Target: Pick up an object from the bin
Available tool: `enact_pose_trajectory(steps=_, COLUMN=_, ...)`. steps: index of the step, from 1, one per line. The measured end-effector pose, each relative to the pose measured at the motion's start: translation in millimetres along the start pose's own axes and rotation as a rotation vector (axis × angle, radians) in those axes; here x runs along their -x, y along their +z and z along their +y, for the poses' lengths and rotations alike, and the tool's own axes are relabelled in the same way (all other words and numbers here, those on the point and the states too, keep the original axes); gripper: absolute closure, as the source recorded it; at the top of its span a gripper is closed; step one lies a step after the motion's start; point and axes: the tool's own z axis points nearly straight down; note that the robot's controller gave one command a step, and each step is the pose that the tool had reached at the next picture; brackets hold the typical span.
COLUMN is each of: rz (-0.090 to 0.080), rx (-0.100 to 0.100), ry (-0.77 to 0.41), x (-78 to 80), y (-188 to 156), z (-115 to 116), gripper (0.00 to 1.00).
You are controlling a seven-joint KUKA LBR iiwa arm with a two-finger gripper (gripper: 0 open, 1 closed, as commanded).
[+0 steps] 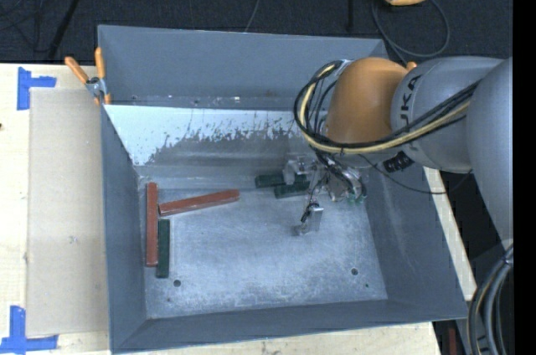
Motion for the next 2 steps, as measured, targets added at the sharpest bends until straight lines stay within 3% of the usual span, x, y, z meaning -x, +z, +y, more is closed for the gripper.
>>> enact_pose_trajectory(steps=1, rz=-0.003, rx=-0.002, ry=0.086, x=-1.4, y=-1.7, z=-0.6, gripper=0.0)
enact_pose_trajectory(steps=2, rz=-0.006, rx=-0.003, ry=0.084, x=-0.8, y=-2.7, z=-0.6, gripper=1.0)
